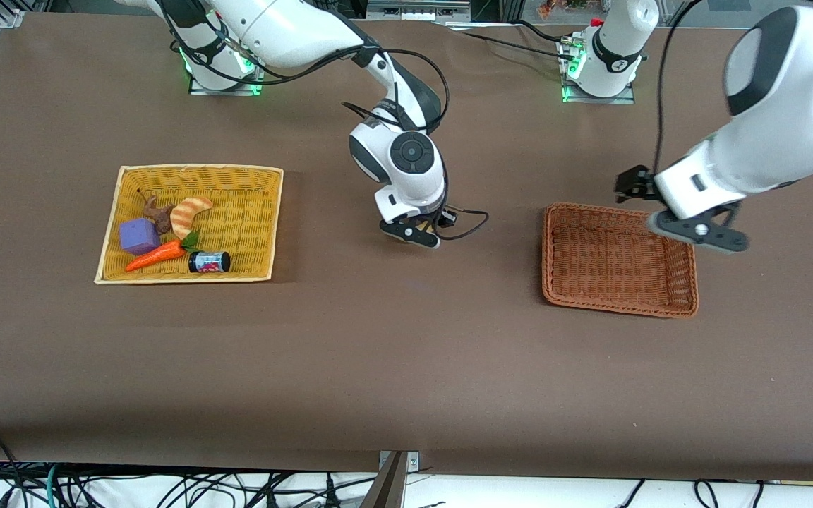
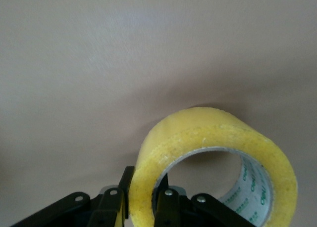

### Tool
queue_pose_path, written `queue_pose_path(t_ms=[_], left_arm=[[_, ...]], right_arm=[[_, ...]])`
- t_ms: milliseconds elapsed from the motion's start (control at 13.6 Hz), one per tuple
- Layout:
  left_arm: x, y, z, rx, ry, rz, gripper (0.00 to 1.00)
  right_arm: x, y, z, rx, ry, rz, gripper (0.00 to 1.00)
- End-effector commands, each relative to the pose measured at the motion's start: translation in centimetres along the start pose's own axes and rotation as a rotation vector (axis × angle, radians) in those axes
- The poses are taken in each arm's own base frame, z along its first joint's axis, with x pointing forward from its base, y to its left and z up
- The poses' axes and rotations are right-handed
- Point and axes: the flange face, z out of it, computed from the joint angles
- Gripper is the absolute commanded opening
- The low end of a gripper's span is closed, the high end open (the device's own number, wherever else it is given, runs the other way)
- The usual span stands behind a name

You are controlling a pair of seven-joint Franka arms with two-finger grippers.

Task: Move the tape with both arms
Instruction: 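Carry the tape with the right gripper while the left gripper approaches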

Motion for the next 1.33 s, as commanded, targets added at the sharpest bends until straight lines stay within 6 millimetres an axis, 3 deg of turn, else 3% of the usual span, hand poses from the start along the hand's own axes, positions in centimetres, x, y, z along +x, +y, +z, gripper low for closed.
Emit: queue_pose_path(t_ms=[0, 147, 221, 295, 368, 589, 737, 811, 1032, 1253], left_arm=[[2.5, 4.7, 2.6, -0.059, 0.006, -0.067, 1.0], [3.7, 7.9, 4.6, -0.068, 0.038, -0.098, 1.0], [4.1, 8.3, 5.5, -0.07, 0.053, -0.102, 1.0], [4.3, 9.2, 6.3, -0.071, 0.056, -0.111, 1.0], [4.4, 9.3, 6.8, -0.072, 0.056, -0.133, 1.0], [5.2, 9.3, 8.2, -0.084, 0.064, -0.147, 1.0], [5.4, 9.2, 9.0, -0.105, 0.062, -0.159, 1.0], [5.5, 9.2, 9.8, -0.103, 0.064, -0.161, 1.0], [6.0, 10.6, 12.6, -0.108, 0.091, -0.152, 1.0], [6.7, 14.5, 16.6, -0.133, 0.081, -0.212, 1.0]], right_arm=[[0.0, -0.5, 2.4, 0.003, 0.016, 0.005, 0.0], [0.0, -0.4, 3.0, -0.001, 0.014, 0.006, 0.03], [0.0, -0.3, 3.3, -0.003, 0.013, 0.006, 0.3], [0.0, -0.4, 3.0, -0.001, 0.016, 0.002, 0.91], [0.3, -0.5, 1.9, -0.002, 0.043, -0.027, 1.0], [2.4, 0.1, -4.4, -0.028, 0.084, -0.035, 1.0], [6.3, 1.5, -11.7, -0.029, 0.076, -0.058, 1.0], [8.1, 3.0, -14.4, -0.062, 0.061, -0.105, 1.0], [15.0, 10.4, -22.5, -0.13, 0.022, -0.315, 1.0], [22.6, 20.5, -28.2, -0.186, -0.045, -0.455, 1.0]])
